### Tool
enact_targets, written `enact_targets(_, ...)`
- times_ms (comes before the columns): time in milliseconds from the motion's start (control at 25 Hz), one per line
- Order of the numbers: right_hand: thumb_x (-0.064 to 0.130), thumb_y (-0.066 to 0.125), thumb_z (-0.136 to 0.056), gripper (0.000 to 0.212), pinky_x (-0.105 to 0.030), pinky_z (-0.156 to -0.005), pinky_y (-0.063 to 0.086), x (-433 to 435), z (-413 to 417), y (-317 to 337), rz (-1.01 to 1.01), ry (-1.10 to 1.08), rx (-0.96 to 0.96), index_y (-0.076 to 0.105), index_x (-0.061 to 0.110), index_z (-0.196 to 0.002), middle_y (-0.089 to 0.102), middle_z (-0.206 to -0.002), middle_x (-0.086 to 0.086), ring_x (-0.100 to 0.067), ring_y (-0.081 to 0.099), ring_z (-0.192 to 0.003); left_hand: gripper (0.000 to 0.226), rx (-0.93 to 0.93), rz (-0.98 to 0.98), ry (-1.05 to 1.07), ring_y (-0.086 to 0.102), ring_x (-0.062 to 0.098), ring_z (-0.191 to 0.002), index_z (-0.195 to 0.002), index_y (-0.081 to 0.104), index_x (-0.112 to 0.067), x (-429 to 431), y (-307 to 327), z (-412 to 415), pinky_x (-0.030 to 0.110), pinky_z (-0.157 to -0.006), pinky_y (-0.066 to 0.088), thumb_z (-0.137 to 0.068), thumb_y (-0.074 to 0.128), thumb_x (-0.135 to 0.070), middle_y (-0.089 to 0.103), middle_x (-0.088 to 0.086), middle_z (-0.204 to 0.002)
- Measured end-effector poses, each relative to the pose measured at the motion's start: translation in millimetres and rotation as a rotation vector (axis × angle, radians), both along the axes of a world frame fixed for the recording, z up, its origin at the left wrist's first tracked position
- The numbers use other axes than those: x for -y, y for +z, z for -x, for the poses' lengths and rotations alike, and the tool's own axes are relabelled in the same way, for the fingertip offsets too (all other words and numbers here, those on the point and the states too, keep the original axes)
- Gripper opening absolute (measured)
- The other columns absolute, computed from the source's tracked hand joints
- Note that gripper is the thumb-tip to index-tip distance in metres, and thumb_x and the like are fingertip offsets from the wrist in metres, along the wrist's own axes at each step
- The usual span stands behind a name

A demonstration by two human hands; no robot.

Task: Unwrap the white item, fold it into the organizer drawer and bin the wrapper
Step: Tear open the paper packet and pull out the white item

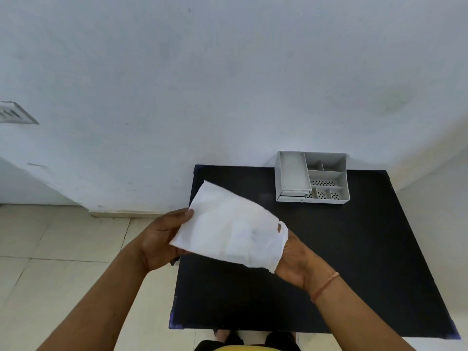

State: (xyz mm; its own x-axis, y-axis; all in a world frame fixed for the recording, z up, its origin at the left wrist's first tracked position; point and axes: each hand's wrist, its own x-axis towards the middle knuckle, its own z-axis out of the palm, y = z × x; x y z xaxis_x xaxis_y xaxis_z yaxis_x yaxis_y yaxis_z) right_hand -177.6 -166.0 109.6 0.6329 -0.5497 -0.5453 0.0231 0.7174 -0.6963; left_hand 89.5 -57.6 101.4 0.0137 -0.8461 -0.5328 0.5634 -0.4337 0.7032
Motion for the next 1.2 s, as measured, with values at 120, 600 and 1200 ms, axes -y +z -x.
enact_targets(120, 0.013, 0.071, -0.095, 0.005, -0.036, -0.061, 0.060, -5, -8, -11, -0.114, 0.035, -0.074, 0.072, 0.014, -0.099, 0.074, -0.092, -0.012, -0.025, 0.073, -0.072, 0.044, 0.211, -0.117, -0.147, 0.070, 0.042, -0.124, -0.137, 0.071, -0.012, 0, -19, 7, 0.057, -0.101, 0.060, -0.094, 0.077, -0.024, 0.073, 0.020, -0.137)
enact_targets(600, 0.010, 0.063, -0.102, 0.017, -0.039, -0.058, 0.065, -8, 18, -39, -0.059, 0.057, -0.278, 0.078, 0.010, -0.110, 0.081, -0.096, -0.017, -0.029, 0.080, -0.073, 0.042, 0.373, -0.266, 0.000, 0.075, 0.036, -0.110, -0.123, 0.074, -0.009, -3, -53, 24, 0.049, -0.085, 0.063, -0.091, 0.079, -0.036, 0.078, 0.015, -0.123)
enact_targets(1200, 0.015, 0.082, -0.089, 0.024, -0.060, -0.065, 0.065, 20, 64, -54, 0.118, -0.445, -0.511, 0.075, 0.010, -0.111, 0.079, -0.102, -0.018, -0.038, 0.077, -0.082, 0.041, 1.621, 0.498, -0.442, 0.076, 0.027, -0.119, -0.110, 0.085, -0.034, -20, -131, 66, 0.051, -0.109, 0.053, -0.076, 0.080, -0.011, 0.077, 0.002, -0.135)
